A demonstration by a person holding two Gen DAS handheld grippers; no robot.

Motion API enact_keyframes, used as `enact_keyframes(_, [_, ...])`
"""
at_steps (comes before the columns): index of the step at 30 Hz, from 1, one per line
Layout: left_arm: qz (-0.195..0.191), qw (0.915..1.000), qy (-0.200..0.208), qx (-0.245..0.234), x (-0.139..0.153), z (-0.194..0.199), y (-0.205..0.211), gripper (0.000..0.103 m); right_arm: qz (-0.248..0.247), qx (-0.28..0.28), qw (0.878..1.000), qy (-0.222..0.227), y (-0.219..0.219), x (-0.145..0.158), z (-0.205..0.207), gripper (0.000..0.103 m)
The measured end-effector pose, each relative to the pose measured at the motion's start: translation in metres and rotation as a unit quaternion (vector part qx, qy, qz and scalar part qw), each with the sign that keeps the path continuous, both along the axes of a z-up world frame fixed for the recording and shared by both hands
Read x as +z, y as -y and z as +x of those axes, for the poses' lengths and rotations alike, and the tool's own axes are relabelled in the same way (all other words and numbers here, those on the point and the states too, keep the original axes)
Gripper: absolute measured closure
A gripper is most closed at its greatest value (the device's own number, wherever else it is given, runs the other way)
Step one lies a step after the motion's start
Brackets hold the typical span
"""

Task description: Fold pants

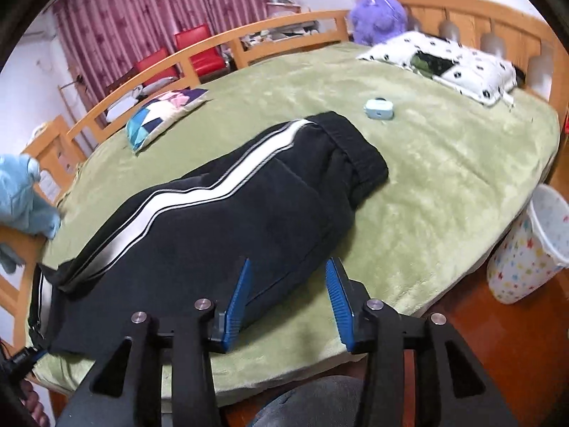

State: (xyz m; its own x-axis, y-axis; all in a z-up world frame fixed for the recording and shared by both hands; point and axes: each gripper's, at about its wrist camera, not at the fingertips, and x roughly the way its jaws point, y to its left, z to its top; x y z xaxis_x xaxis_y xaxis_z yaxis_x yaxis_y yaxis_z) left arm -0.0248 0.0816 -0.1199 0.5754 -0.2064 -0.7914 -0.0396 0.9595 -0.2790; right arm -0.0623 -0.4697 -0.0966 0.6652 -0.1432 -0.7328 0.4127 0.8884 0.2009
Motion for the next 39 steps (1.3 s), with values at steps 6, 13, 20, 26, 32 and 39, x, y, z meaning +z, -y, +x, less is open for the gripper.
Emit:
enact_keyframes(6, [0.035, 0.9983, 0.039, -0.026, 0.02, 0.006, -0.005, 0.038, -0.008, 0.034, 0.999, -0.018, -0.039, -0.011, 0.011, 0.056])
enact_keyframes(13, [0.068, 0.9967, 0.031, -0.031, 0.006, 0.045, 0.022, 0.038, 0.002, 0.061, 0.997, -0.05, -0.066, -0.029, 0.027, 0.056])
enact_keyframes(20, [0.073, 0.9951, 0.065, 0.012, 0.017, 0.075, -0.013, 0.082, -0.003, 0.073, 0.995, -0.073, -0.081, -0.035, 0.047, 0.056])
enact_keyframes(26, [0.123, 0.9811, 0.087, 0.122, 0.05, 0.13, -0.086, 0.082, 0.0, 0.068, 0.995, -0.079, -0.083, -0.041, 0.063, 0.056])
enact_keyframes(32, [0.228, 0.9528, 0.031, 0.197, 0.066, 0.175, -0.107, 0.052, -0.019, 0.036, 0.997, -0.071, -0.053, -0.037, 0.058, 0.054])
enact_keyframes(39, [0.171, 0.9743, 0.065, 0.13, 0.065, 0.165, -0.06, 0.032, 0.02, -0.061, 0.997, -0.037, 0.037, -0.042, 0.046, 0.032])
